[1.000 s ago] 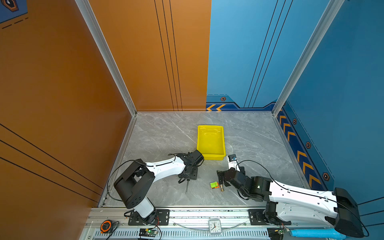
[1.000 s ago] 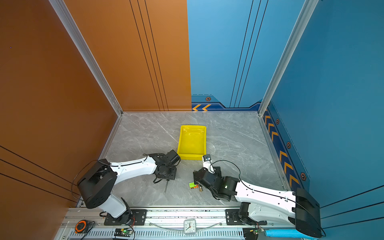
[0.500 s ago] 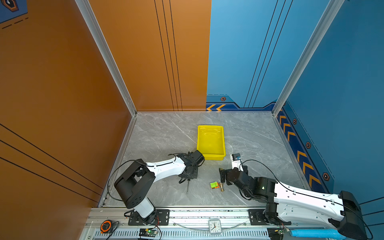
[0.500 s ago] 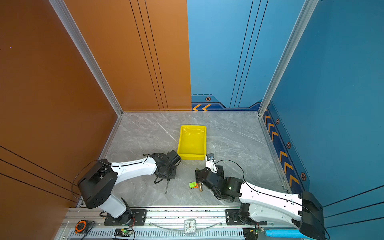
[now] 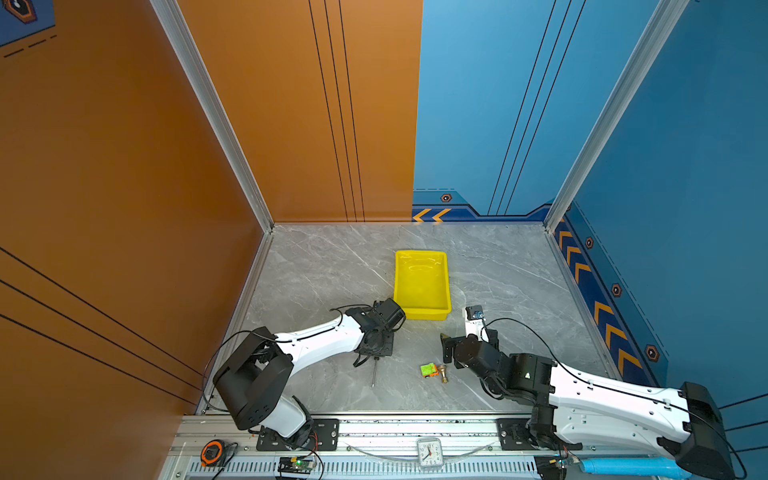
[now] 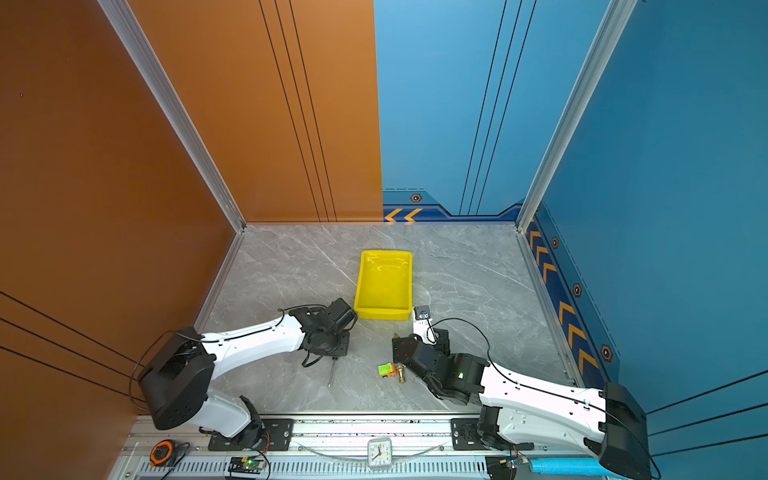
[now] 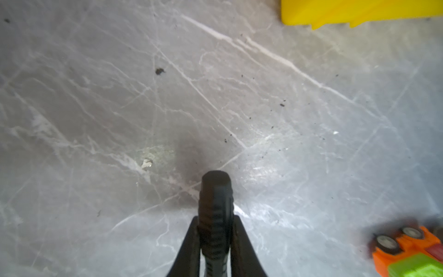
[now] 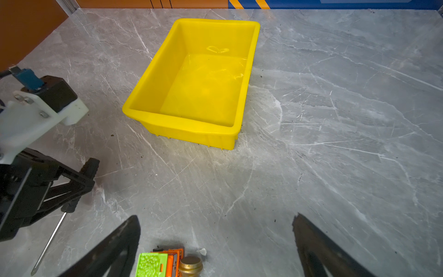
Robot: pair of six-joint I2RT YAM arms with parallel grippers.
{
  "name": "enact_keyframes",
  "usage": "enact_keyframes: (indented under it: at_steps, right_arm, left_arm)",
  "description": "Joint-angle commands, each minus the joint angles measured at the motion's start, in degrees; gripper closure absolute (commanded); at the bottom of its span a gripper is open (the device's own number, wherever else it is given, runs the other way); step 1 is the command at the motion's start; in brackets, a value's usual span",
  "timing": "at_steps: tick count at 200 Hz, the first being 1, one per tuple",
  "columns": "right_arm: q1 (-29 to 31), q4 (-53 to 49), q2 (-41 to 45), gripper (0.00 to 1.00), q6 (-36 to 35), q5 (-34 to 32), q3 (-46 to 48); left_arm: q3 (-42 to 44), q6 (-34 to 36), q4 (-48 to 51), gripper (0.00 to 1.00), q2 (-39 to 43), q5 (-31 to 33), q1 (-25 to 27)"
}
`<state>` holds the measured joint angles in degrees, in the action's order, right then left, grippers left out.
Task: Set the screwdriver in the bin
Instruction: 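Lift the screwdriver with the left gripper and carry it over the yellow bin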
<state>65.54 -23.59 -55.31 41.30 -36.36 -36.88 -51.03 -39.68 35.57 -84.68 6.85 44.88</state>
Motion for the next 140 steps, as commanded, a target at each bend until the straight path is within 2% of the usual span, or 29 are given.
enact_keyframes:
  at_steps: [1,39,74,104,140]
  right_arm:
    - [-1.5,-1.3,0.1,0.00,-2.0,-1.9,-2.2]
    - [-4.6,-0.9,0.2,0.00,-4.1,0.0,-3.7]
    - [-7.0,-0.9,0.4,0.00,-6.6,1.8,-5.2]
    - [-10.4,-0.6,-0.4,0.00,-9.7,3.7,-6.8]
    - [-17.6,0.7,-1.8,0.00,-14.9,9.4,-9.5]
  left_arm:
    - [-3.1,2.1,5.0,1.00,3.9,1.3,-1.3]
    - [-7.5,4.3,8.7,1.00,7.2,1.5,-4.2]
    - [-14.2,5.3,9.1,1.00,6.4,-1.0,-7.6]
    - [-21.0,6.1,9.1,1.00,2.7,-2.8,-9.4]
    - [-30.8,6.8,9.0,1.00,-5.1,-4.1,-10.1]
